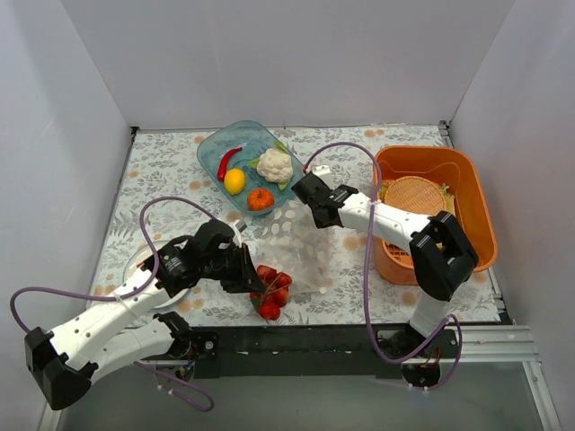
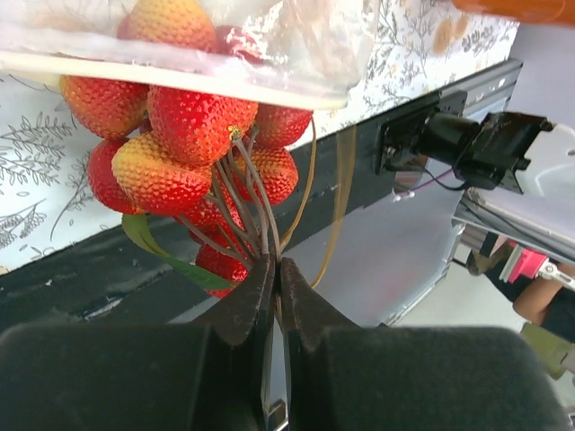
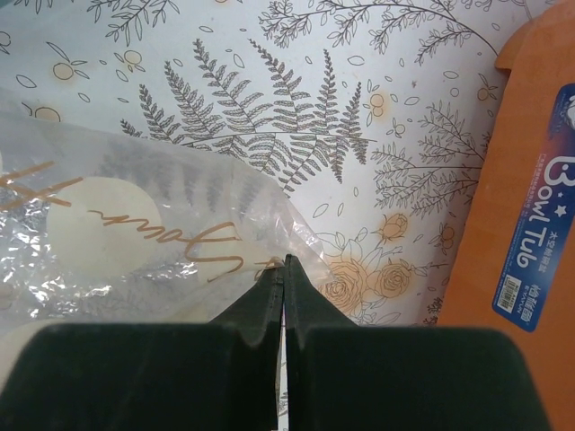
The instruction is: Open the zip-top bag and remove the fake food
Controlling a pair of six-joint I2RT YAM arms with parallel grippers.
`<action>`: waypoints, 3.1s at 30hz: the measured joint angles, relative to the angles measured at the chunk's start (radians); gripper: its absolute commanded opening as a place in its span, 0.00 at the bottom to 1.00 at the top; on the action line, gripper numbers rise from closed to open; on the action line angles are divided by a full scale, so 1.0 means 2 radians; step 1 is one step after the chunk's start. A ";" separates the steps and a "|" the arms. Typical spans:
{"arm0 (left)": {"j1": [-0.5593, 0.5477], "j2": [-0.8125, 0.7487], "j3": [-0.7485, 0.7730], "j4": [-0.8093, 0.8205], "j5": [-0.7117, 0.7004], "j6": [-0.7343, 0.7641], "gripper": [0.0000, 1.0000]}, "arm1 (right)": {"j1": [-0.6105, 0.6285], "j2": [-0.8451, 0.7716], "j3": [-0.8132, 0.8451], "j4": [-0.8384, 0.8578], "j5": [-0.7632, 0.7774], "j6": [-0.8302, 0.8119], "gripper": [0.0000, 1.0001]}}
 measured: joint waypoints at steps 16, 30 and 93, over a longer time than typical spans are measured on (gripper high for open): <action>0.000 0.005 0.057 -0.038 0.058 0.033 0.00 | -0.006 0.015 0.013 -0.005 -0.012 -0.002 0.01; 0.001 0.051 0.216 -0.105 0.041 0.070 0.00 | -0.010 0.014 -0.006 0.004 -0.025 -0.008 0.01; 0.353 0.590 0.506 0.242 0.119 0.060 0.65 | -0.021 -0.175 -0.135 0.040 -0.196 -0.044 0.23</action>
